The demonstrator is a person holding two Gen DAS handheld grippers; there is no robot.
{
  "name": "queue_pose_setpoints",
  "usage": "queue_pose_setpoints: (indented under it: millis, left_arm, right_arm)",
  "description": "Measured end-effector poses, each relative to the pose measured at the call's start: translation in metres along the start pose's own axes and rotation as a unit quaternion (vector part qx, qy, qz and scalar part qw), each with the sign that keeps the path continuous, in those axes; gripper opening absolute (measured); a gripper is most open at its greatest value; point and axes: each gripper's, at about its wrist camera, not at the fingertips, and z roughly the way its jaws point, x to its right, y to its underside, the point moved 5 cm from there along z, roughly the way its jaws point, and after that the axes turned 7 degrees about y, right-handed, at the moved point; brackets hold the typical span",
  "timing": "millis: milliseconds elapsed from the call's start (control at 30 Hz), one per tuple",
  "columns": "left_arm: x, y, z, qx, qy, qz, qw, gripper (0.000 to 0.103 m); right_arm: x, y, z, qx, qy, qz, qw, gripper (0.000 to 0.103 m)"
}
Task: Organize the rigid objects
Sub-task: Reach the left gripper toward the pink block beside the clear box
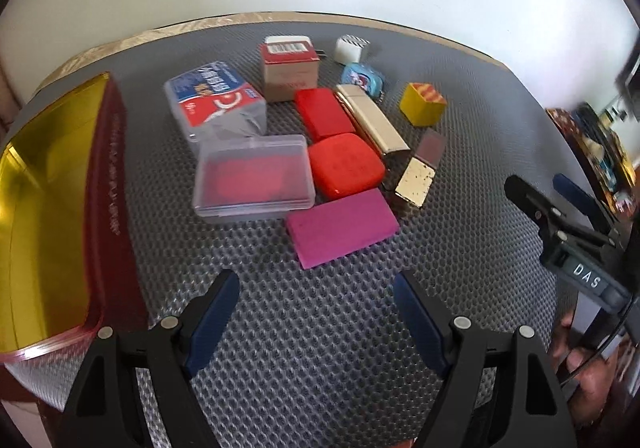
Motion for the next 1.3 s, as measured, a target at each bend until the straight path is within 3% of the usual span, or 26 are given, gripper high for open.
queue_pose_setpoints:
  millis: [333,667,800,833,933,1000,1033,1133,1300]
  left_arm:
    - [-0.002,-0.023,0.023,-0.027,0.066,0.038,0.9967,0.082]
    - [0.027,-0.047,0.052,-0.049,0.041,0.142,0.9877,0.082]
    - [0.034,-0.047,0.055,-0.051,0.049,0.158,0.9849,0.081]
    - [0.037,-0.047,0.056,-0.053,0.047,0.16,0.9847,0.08]
    - [0.044,-0.04,0.052,-0.052,0.044,0.17,0.9831,0.061]
    - [0.041,-0.026,0.045,-0.05,0.051,0.165,0.9836,0.04]
    - [0.041,-0.022,0.042,-0.049,0.054,0.162,0.9841,0.036]
    - [0.042,-0.005,0.031,-0.043,0.063,0.138,0.9875,0.034]
    - [0.044,-0.007,0.031,-0.052,0.067,0.129,0.9881,0.039]
  right_arm:
    - [0.002,0.001,0.006,-0.014,-0.009,0.012,1.0,0.103]
    - [0.002,0.003,0.009,-0.021,-0.013,0.014,1.0,0.103]
    - [0.0,0.003,0.01,-0.023,-0.014,0.013,1.0,0.103]
    - [0.0,0.003,0.011,-0.025,-0.014,0.013,0.999,0.103]
    - [0.001,0.002,0.013,-0.031,-0.019,0.018,0.999,0.103]
    - [0.003,0.004,0.013,-0.033,-0.021,0.025,0.999,0.103]
    - [0.004,0.004,0.014,-0.034,-0.022,0.026,0.999,0.103]
    - [0.005,0.004,0.014,-0.035,-0.023,0.029,0.999,0.103]
    - [0.003,0.004,0.013,-0.034,-0.025,0.026,0.999,0.103]
